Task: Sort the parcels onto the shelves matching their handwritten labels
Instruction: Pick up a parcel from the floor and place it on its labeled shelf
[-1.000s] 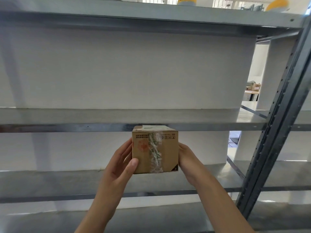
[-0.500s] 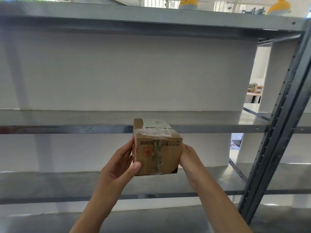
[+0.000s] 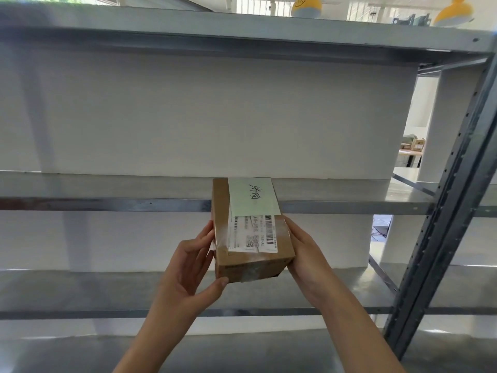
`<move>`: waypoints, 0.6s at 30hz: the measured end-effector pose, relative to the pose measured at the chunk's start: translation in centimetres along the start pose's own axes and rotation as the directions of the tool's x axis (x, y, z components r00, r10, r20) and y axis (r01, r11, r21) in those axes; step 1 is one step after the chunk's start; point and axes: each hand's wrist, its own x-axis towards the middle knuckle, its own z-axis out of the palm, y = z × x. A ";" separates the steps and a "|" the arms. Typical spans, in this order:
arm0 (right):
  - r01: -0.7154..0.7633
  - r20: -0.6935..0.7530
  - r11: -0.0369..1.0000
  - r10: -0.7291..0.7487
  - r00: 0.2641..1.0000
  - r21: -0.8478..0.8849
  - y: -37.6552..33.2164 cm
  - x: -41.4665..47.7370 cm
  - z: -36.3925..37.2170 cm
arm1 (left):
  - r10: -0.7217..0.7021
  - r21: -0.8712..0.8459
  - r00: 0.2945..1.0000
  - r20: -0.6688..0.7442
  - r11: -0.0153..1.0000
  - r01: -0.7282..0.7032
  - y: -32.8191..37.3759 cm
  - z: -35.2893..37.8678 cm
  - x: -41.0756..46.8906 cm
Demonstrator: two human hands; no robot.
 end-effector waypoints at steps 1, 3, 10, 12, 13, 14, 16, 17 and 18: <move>0.007 0.004 1.000 -0.007 1.000 0.006 0.0 0.0 0.0 | 0.002 0.007 1.000 0.004 1.000 -0.002 0.0 0.0 0.0; 0.016 0.007 1.000 -0.016 1.000 0.022 0.1 0.0 0.0 | 0.004 0.011 1.000 0.010 1.000 -0.004 0.1 -0.1 -0.1; 0.013 0.053 0.991 -0.020 0.998 0.135 0.2 -0.4 -0.1 | 0.055 0.027 0.998 0.026 0.998 -0.056 0.0 -0.5 -0.5; 0.004 0.059 0.984 -0.015 0.998 0.175 0.2 -0.5 0.0 | 0.086 0.063 0.995 0.050 0.994 -0.089 -0.2 -0.5 -0.7; 0.002 0.064 0.982 -0.014 0.998 0.188 0.2 -0.6 0.0 | 0.098 0.077 0.994 0.056 0.992 -0.102 -0.3 -0.4 -0.7; -0.001 0.074 0.981 -0.014 0.997 0.193 0.3 -0.7 0.0 | 0.106 0.080 0.993 0.057 0.991 -0.110 -0.5 -0.4 -0.7; -0.012 0.121 0.981 -0.012 0.993 0.192 0.3 -0.8 0.0 | 0.113 0.059 0.992 0.053 0.991 -0.116 -0.9 -0.5 -0.8; -0.022 0.149 0.981 -0.007 0.989 0.193 0.3 -0.8 -0.1 | 0.113 0.051 0.992 0.051 0.992 -0.116 -1.1 -0.6 -0.8; -0.030 0.171 0.981 -0.003 0.985 0.190 0.2 -0.8 -0.2 | 0.116 0.051 0.992 0.051 0.992 -0.118 -1.3 -0.7 -0.8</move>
